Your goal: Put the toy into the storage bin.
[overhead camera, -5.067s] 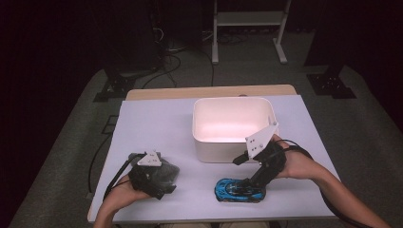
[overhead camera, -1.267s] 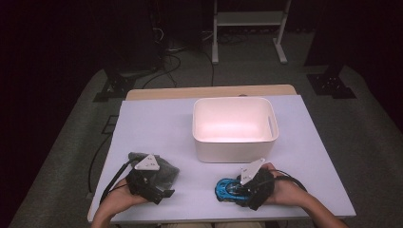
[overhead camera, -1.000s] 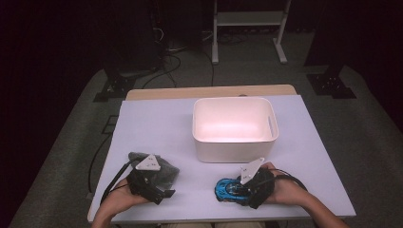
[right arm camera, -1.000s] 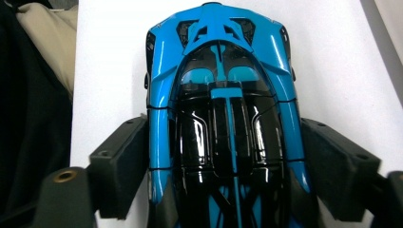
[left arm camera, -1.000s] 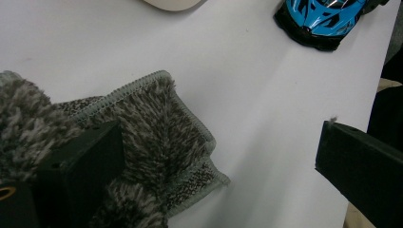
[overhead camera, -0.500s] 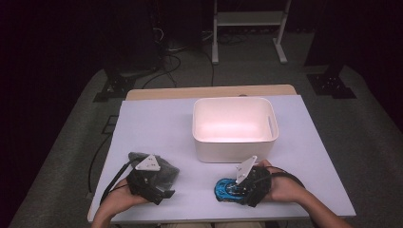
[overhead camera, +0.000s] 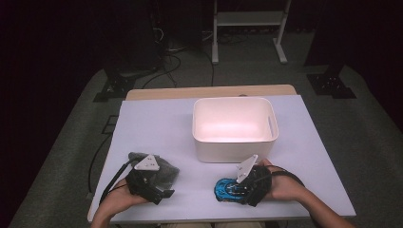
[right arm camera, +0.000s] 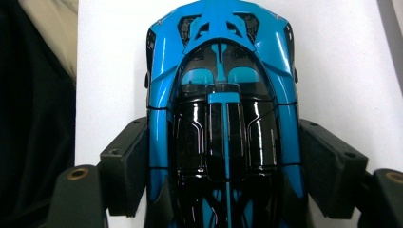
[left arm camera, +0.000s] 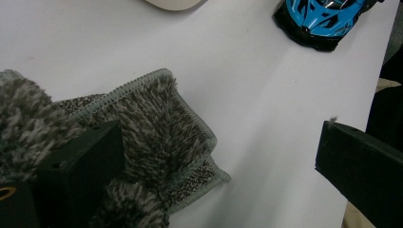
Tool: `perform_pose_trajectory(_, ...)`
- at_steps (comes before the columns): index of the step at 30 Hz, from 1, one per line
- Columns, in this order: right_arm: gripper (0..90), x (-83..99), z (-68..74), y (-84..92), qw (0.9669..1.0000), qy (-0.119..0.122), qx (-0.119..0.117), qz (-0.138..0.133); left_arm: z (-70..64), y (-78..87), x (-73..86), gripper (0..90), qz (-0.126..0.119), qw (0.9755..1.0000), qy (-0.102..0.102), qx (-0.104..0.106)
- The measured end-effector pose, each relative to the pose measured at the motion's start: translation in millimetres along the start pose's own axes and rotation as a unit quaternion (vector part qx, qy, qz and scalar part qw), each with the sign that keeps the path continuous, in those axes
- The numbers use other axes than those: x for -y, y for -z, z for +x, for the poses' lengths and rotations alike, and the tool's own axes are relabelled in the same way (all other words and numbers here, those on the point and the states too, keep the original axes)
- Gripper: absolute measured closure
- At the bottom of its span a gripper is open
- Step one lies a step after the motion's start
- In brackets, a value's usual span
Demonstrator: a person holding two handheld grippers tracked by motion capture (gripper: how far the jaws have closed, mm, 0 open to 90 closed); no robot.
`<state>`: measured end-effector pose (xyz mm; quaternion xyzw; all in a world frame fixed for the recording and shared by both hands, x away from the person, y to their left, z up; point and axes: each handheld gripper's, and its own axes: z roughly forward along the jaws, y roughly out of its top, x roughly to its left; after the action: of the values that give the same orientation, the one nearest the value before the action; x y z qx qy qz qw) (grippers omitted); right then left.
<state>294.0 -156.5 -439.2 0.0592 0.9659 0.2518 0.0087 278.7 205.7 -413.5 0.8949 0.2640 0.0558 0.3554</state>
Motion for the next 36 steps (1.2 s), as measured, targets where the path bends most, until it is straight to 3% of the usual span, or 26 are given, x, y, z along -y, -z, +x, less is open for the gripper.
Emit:
perform_pose_trajectory(27, 25.4, -5.8, -1.3, 7.1, 0.9999, 0.002, -0.012, -0.006, 0.4, 1.2, 1.1, 1.8, 0.0, 1.0, 0.003, 0.002)
perform_pose_trajectory(36, 25.3, -16.9, 1.6, 20.5, 0.9996, 0.011, -0.025, -0.009, 0.4, 1.3, 1.5, 1.8, -0.002, 1.0, 0.003, 0.002)
